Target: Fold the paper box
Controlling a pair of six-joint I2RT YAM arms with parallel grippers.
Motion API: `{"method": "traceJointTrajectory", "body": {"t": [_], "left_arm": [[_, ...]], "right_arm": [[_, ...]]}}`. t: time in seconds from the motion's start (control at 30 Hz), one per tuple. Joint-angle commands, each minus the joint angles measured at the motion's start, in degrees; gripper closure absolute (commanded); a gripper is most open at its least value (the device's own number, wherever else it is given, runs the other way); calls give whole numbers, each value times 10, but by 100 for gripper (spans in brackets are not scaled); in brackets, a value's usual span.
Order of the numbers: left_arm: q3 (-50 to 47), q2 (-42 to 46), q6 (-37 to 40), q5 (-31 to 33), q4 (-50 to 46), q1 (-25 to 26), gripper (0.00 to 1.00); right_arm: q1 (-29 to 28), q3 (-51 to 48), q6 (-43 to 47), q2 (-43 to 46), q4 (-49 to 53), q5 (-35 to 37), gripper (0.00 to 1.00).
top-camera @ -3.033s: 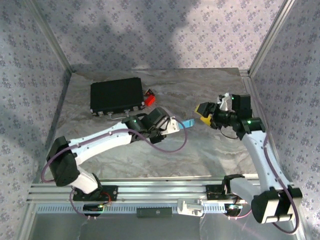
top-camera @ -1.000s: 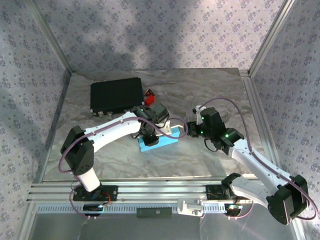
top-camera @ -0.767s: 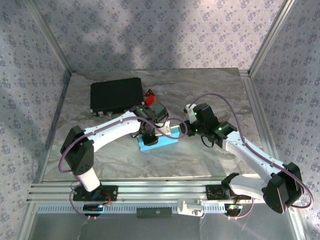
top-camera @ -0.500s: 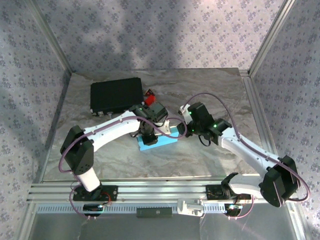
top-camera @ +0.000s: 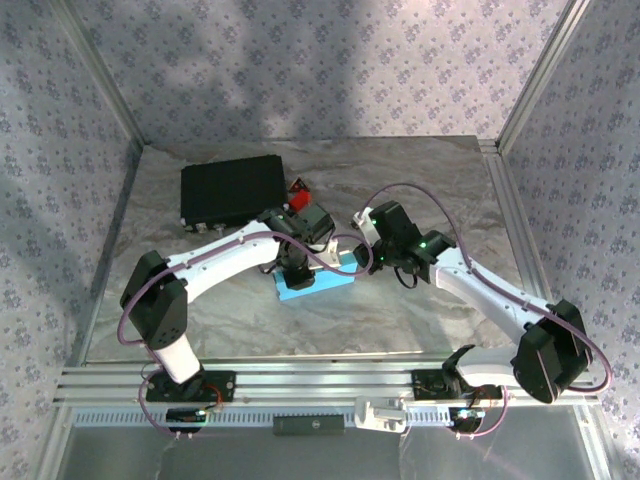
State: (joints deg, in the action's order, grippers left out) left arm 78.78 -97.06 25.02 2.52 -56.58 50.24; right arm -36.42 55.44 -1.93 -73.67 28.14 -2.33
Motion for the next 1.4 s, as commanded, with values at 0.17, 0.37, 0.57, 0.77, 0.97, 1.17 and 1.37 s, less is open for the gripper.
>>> {"method": "traceJointTrajectory", "body": {"t": [0.17, 0.37, 0.57, 0.77, 0.97, 1.17, 1.37], "left_arm": [[-7, 13, 11, -8, -3, -2, 67], [-5, 11, 10, -7, -3, -2, 67], [-7, 11, 10, -7, -3, -2, 67], [-7, 11, 8, -8, -2, -2, 67], [-6, 11, 5, -6, 0, -2, 67], [-5, 10, -5, -5, 5, -2, 66], [-4, 11, -14, -1, 11, -3, 64]], "right_arm": [[-4, 29, 15, 6, 22, 23, 74], [-5, 42, 24, -17, 32, 2, 73], [-4, 42, 25, -20, 25, 1, 77], [-5, 49, 25, -21, 26, -6, 84], [-10, 46, 19, -21, 26, -5, 92], [-30, 53, -6, -20, 33, 12, 99], [-41, 75, -46, -38, 60, 20, 100]]}}
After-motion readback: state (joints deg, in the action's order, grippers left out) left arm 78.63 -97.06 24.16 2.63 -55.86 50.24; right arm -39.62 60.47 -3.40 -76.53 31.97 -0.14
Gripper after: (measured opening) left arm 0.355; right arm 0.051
